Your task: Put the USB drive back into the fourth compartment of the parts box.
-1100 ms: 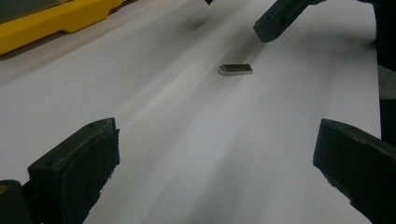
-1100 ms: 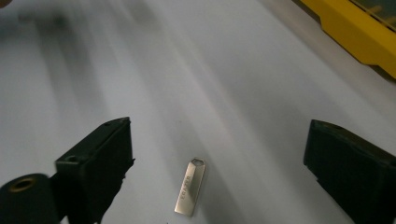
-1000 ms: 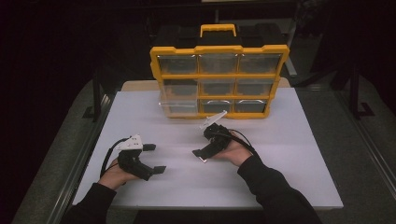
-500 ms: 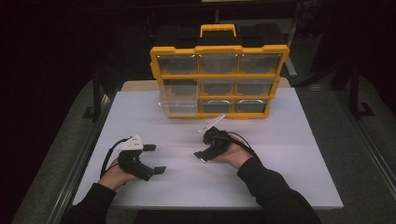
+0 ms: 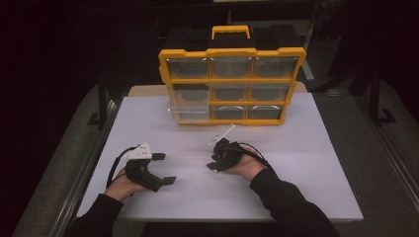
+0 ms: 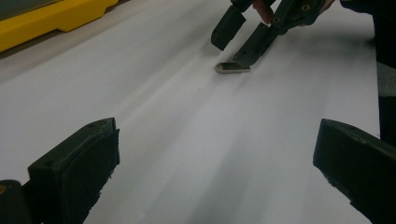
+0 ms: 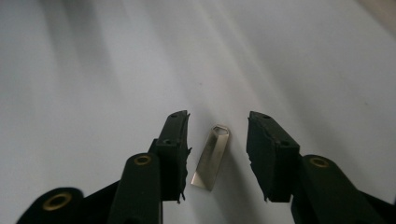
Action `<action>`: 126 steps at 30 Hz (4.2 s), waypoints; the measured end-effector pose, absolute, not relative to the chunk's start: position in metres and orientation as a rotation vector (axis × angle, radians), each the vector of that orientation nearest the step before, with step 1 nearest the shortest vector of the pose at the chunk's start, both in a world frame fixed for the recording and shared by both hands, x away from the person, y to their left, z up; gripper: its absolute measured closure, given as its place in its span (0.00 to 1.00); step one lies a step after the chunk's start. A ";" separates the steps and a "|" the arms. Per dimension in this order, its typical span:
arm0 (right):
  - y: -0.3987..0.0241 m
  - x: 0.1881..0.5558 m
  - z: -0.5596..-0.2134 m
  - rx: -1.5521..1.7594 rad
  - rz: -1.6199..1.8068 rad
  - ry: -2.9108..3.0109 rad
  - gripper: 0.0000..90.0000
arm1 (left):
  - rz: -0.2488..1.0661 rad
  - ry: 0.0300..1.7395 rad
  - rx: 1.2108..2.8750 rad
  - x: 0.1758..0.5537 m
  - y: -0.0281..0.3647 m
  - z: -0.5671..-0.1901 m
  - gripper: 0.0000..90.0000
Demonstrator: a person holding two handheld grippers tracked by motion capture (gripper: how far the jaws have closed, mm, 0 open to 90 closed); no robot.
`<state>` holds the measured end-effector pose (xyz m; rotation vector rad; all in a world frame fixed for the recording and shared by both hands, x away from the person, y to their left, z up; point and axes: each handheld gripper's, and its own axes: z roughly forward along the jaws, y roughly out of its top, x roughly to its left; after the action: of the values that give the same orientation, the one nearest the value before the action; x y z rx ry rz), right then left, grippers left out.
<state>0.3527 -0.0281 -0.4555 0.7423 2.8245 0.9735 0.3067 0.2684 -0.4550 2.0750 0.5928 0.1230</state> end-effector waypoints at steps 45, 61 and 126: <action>-0.027 0.350 -0.460 0.692 0.859 2.832 0.87 | 0.119 0.587 2.077 0.306 0.268 -0.455 0.00; -0.039 0.354 -0.448 0.725 0.912 2.826 0.87 | 0.120 0.573 2.084 0.304 0.267 -0.455 0.00; -0.067 0.389 -0.358 0.722 1.023 2.791 0.87 | 0.124 0.584 2.068 0.301 0.267 -0.455 0.00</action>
<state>0.3894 -0.0673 -0.3584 0.7216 2.7906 1.0235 0.3009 0.2672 -0.4545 2.0681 0.5837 0.1241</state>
